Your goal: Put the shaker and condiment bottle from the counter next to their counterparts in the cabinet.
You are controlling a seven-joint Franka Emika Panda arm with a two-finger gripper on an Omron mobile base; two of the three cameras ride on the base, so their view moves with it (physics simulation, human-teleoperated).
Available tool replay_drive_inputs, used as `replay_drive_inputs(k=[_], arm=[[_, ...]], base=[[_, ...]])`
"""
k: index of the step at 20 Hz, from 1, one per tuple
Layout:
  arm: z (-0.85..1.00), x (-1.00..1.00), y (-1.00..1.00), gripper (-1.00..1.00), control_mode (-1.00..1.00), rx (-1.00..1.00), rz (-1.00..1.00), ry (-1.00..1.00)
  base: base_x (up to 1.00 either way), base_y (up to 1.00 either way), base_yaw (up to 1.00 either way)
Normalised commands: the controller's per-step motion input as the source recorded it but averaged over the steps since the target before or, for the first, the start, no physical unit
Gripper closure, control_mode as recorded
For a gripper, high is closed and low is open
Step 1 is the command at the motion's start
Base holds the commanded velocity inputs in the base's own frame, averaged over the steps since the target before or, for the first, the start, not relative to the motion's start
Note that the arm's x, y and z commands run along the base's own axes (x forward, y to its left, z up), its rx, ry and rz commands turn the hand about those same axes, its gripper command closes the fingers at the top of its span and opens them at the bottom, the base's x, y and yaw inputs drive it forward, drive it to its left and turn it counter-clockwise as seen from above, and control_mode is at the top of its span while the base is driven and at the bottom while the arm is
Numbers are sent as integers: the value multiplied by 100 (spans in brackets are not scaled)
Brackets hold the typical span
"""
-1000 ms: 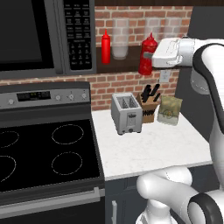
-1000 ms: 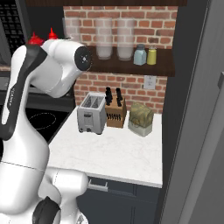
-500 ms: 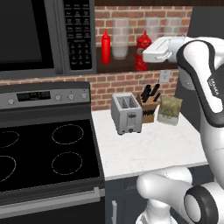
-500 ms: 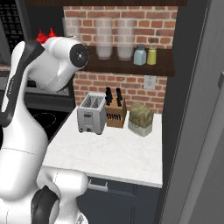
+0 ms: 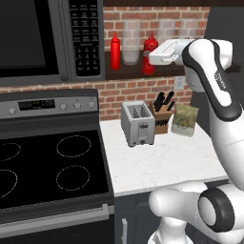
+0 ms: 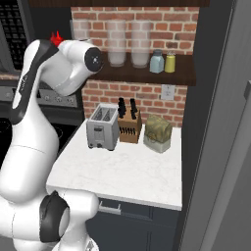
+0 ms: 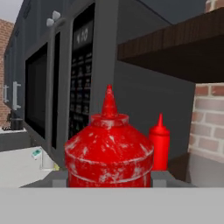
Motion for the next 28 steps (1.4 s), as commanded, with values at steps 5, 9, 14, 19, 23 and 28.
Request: replay_drive_inputs(k=[5, 9, 14, 19, 23, 28], arm=[[-5, 35, 0, 100, -100, 0, 0, 0], [0, 36, 0, 100, -100, 0, 0, 0], [-1, 31, 0, 100, -100, 0, -5, 0], [0, 24, 0, 100, -100, 0, -3, 0], [-6, 18, 0, 100, -100, 0, -3, 0], [-9, 17, 0, 100, -100, 0, -7, 0]], base=[[0, 0, 0], [0, 0, 0], [0, 0, 0], [0, 0, 0], [0, 0, 0], [0, 0, 0]])
